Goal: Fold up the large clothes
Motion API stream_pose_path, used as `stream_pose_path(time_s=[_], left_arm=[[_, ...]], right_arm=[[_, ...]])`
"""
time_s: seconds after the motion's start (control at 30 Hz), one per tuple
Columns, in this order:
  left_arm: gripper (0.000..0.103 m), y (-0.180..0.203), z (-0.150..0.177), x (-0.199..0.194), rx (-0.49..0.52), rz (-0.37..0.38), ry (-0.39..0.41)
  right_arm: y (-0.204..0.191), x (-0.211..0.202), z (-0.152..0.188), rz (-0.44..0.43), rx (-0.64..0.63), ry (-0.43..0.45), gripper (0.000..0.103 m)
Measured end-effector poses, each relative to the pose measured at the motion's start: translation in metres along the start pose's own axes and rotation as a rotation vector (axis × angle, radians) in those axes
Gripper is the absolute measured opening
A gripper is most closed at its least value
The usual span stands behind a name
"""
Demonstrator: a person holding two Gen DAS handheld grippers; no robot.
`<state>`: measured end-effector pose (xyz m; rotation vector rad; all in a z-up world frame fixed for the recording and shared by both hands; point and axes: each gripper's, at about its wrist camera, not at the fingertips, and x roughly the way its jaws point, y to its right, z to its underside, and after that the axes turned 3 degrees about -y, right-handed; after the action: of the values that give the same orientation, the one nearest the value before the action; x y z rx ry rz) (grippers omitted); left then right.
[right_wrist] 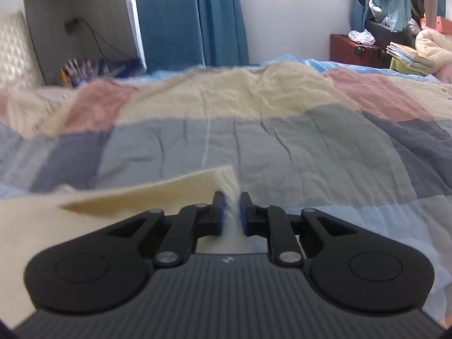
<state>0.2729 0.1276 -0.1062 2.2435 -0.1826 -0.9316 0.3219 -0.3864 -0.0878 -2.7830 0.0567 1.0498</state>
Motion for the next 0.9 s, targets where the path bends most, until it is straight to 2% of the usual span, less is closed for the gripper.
stream_pose_path(time_s=[0.07,0.23,0.3,0.37,0.5,0.67,0.7,0.77,0.8,0.83,0.9], left_arm=[[0.043,0.003,0.001,-0.008,0.026,-0.013,0.013],[0.046,0.016,0.01,-0.026,0.142,-0.096,-0.008],[0.046,0.023,0.019,-0.029,0.206,-0.118,-0.045],[0.046,0.028,0.026,-0.026,0.254,-0.142,-0.06],[0.047,0.039,0.032,-0.008,0.335,-0.19,-0.066],[0.046,0.036,0.027,0.015,0.327,-0.211,-0.078],[0.045,0.035,0.027,0.017,0.325,-0.211,-0.082],[0.033,0.034,0.027,0.02,0.328,-0.229,-0.08],[0.019,0.034,0.027,0.02,0.325,-0.234,-0.078],[0.013,0.033,0.027,0.02,0.314,-0.224,-0.078],[0.009,0.031,0.025,0.015,0.291,-0.217,-0.05]], right_arm=[[0.004,-0.012,-0.003,-0.039,0.006,0.013,0.037],[0.017,-0.045,-0.006,-0.079,0.011,0.049,0.036],[0.024,-0.053,-0.003,-0.075,0.014,0.041,0.045],[0.029,-0.056,0.003,-0.069,0.003,0.029,0.061],[0.038,-0.043,0.008,-0.072,0.02,-0.055,0.061],[0.036,-0.022,0.014,-0.115,0.009,-0.123,0.061],[0.037,-0.019,0.014,-0.145,0.027,-0.132,0.061],[0.037,-0.016,0.015,-0.217,0.06,-0.153,0.061],[0.036,-0.014,0.015,-0.262,0.067,-0.166,0.061],[0.034,-0.012,0.016,-0.295,0.066,-0.175,0.061],[0.023,-0.01,0.017,-0.329,0.034,-0.185,0.061]])
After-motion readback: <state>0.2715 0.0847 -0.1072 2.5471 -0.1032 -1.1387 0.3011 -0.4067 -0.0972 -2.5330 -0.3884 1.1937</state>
